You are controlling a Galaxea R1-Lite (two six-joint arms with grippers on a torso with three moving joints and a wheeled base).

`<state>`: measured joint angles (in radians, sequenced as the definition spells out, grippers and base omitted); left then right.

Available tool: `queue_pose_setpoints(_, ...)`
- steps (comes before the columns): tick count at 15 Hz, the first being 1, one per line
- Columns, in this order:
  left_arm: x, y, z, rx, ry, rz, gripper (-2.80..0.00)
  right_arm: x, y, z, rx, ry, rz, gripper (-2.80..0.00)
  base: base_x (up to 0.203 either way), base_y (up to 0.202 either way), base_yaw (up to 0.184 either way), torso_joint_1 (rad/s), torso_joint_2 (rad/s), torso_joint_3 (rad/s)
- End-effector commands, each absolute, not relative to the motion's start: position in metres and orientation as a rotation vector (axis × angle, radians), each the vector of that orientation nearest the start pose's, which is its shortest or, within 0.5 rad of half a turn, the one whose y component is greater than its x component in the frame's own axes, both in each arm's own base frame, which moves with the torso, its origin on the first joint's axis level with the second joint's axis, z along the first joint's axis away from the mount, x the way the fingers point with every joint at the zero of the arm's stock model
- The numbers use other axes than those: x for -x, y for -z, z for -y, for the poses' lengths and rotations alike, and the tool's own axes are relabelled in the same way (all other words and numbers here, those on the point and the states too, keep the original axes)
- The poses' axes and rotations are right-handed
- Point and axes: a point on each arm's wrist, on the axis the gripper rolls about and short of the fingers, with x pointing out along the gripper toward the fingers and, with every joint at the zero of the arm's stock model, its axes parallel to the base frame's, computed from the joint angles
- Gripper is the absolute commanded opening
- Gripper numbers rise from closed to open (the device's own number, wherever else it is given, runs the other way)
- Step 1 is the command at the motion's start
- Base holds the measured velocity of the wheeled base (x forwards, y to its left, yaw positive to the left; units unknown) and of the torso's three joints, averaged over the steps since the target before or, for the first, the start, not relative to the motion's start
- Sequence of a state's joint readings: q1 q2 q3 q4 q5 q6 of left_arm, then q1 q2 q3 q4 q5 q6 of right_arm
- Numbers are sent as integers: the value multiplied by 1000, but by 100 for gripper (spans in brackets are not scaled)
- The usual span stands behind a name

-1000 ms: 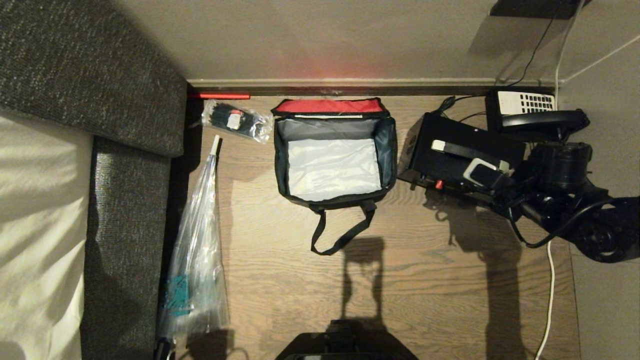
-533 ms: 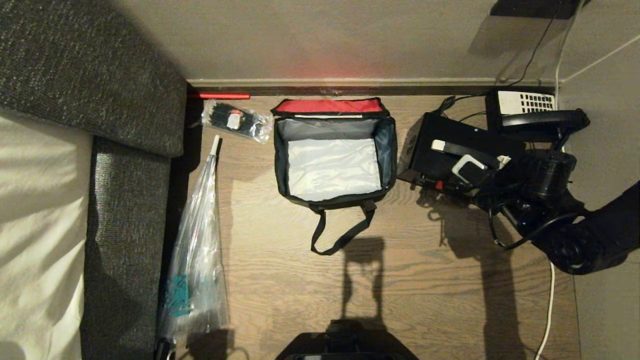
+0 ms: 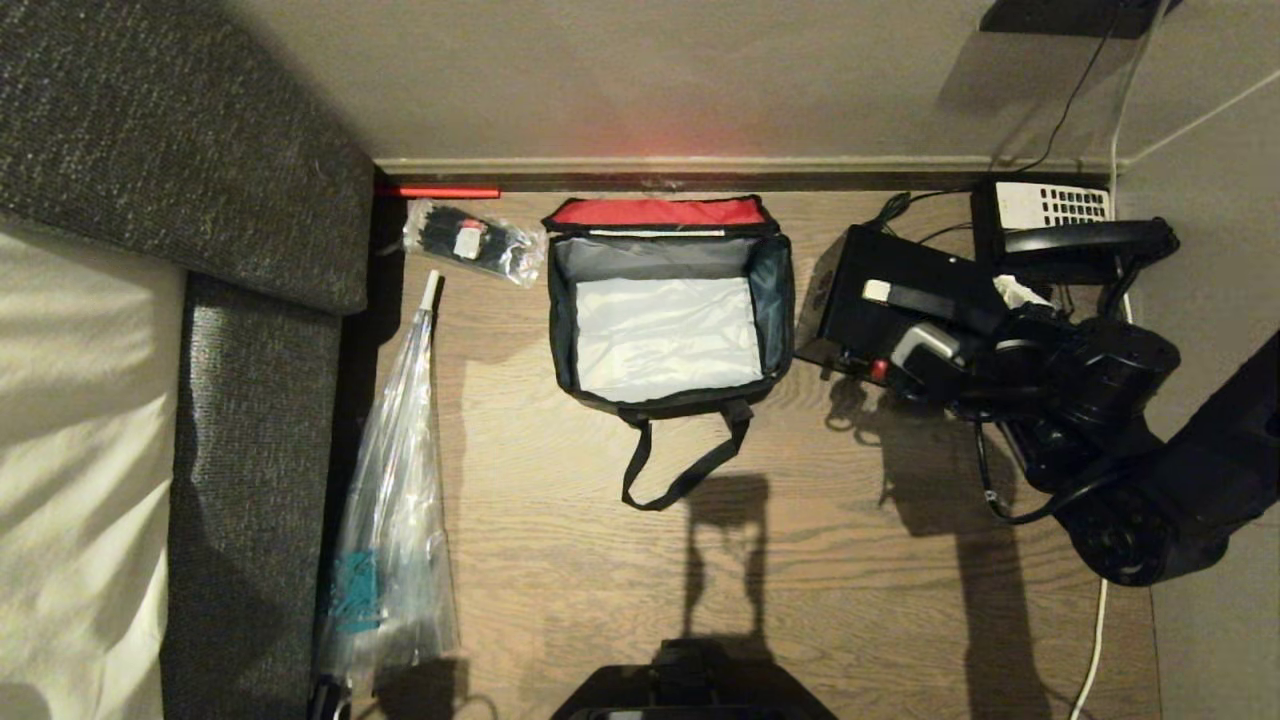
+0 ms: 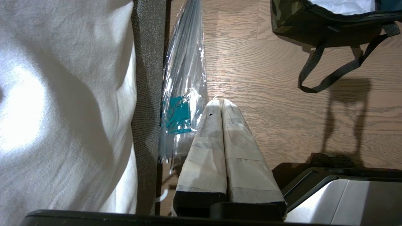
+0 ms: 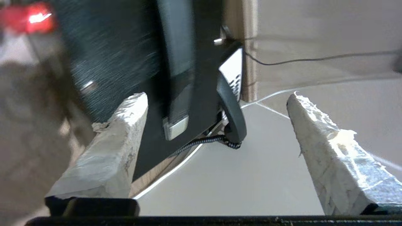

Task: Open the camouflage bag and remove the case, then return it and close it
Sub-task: Grip the handle again

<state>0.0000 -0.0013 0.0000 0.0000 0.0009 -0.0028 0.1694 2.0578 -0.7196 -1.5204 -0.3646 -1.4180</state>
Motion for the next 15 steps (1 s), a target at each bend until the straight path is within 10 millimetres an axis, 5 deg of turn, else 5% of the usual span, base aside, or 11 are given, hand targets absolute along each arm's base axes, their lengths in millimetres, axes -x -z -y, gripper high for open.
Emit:
queue_pose_setpoints(1,23,-75,0,3,-2,-1,-280,-351,-121,-52,1399,272,-20,0,0,0,0,0,0,0)
queue_pose_setpoints(4,23,-75,0,3,-2,0,-280,-359,-104,-53,1444,252,-64,0,0,0,0,0,0,0)
queue_pose_setpoints(15,23,-75,0,3,-2,0,-280,-380,-111,-57,1362,379,-74,0,0,0,0,0,0,0)
